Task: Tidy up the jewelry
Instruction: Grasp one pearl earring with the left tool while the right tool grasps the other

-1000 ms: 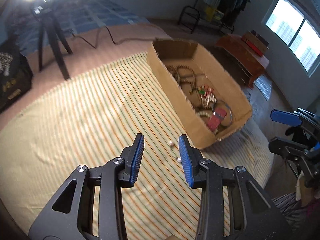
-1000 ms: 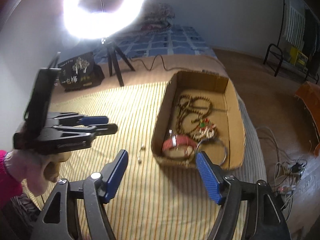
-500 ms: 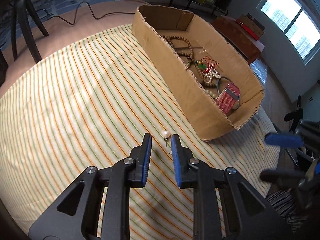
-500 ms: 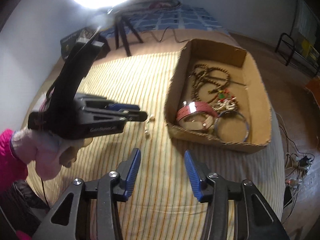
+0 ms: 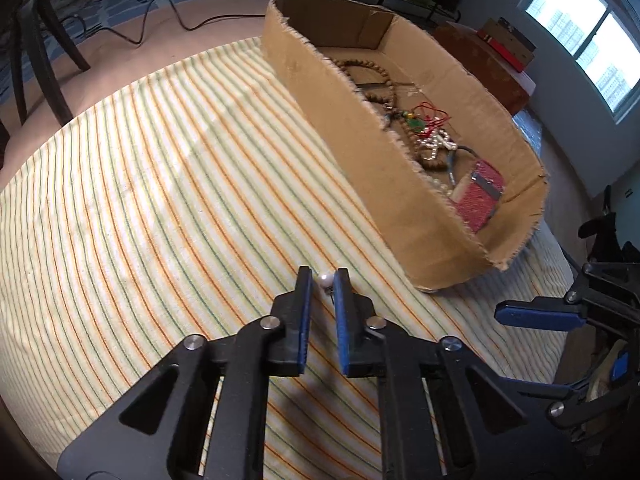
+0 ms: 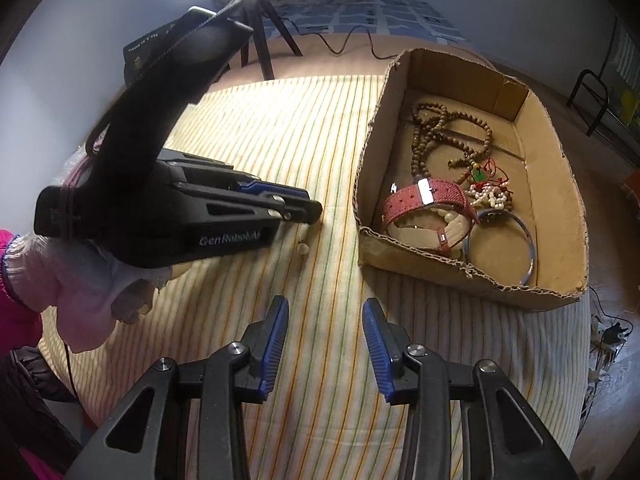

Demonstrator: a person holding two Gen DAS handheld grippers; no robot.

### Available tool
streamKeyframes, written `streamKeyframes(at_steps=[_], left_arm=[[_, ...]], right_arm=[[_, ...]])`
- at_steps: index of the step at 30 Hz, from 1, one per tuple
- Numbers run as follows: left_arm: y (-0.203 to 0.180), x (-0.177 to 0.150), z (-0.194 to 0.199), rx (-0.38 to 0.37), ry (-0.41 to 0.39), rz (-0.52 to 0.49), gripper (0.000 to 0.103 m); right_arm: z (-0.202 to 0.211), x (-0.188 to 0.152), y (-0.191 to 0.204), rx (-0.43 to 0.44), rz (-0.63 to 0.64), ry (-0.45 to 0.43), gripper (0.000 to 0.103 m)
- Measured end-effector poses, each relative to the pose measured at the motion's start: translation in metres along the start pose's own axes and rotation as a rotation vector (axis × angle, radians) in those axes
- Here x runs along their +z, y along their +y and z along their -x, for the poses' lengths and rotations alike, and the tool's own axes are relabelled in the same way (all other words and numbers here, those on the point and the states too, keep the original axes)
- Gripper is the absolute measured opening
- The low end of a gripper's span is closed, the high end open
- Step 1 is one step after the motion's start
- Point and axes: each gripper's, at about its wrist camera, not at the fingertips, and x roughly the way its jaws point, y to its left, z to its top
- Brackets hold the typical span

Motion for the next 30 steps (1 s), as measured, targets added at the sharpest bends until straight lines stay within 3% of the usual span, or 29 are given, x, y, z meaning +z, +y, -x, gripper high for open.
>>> streamKeyframes(at_steps=[8,24,30], left_arm=[[0.011,-0.003,0.004,0.058,-0.011,-0.001,0.007],[0.044,-0.026,0.024,0.061,-0.003,0.033,0.007],[0.053,-0.033,0.029,0.056,-0.002,0.058,0.007]], right_arm=[[-0.005,0.005,0.002,0.002,0.003,-0.004,0.039],[-0.034,0.022,0.028,0.005,0.081,-0.014,0.034],[-0.046,0.027,0.031,0.003,0.08,-0.003,0.027]])
